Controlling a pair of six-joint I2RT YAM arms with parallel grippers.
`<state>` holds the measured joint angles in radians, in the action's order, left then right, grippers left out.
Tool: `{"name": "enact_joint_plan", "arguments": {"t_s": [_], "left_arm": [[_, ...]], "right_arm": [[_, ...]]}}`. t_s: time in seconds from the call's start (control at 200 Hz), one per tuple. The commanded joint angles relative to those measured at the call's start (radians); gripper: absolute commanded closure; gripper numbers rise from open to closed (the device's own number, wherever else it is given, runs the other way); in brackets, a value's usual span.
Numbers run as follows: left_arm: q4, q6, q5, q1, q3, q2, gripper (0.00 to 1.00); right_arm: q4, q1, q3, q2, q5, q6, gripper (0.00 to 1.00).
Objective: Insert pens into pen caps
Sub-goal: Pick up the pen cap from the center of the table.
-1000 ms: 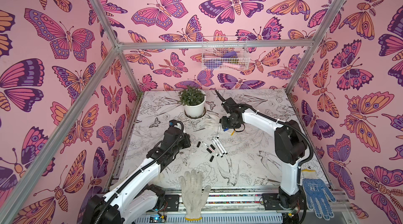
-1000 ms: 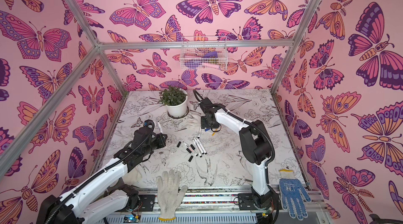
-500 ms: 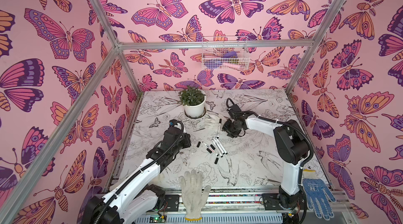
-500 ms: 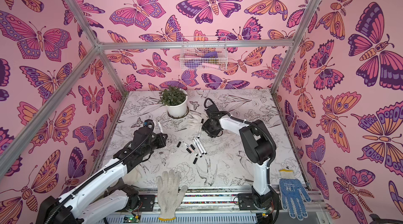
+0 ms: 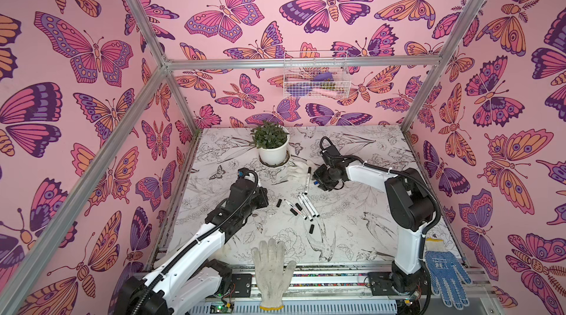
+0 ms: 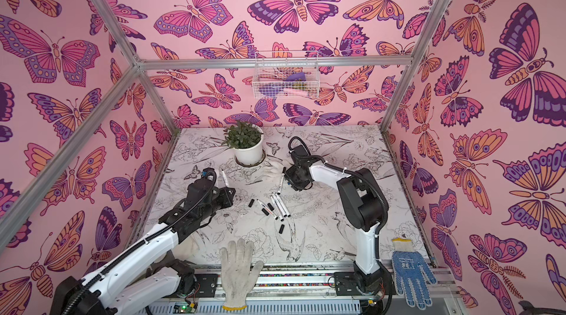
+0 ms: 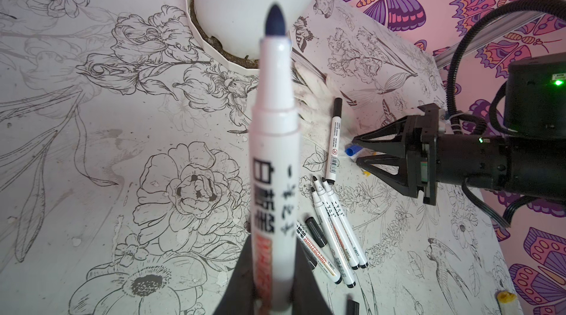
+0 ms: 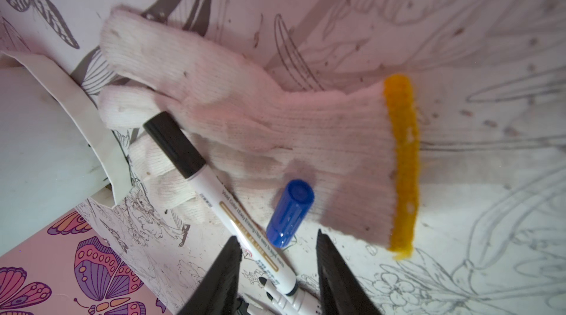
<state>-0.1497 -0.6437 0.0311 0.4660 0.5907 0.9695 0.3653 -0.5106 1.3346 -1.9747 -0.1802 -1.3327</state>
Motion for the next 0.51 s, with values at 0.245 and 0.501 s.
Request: {"name": "enact_joint_plan", "arguments": {"t_s": [0.245,0.501], "left_arm": [[0.011,0.025,0.022,0.005,0.009,-0.006,1.00],[0.012,0.028,0.030,0.004,0.004,-0.009,1.00]], "right_arm": [[0.050,0.019,0.074,-0.063,0.062,0.004,0.63],[0.099,0.017,0.084,-0.080,0.091,0.037,0.67]]}}
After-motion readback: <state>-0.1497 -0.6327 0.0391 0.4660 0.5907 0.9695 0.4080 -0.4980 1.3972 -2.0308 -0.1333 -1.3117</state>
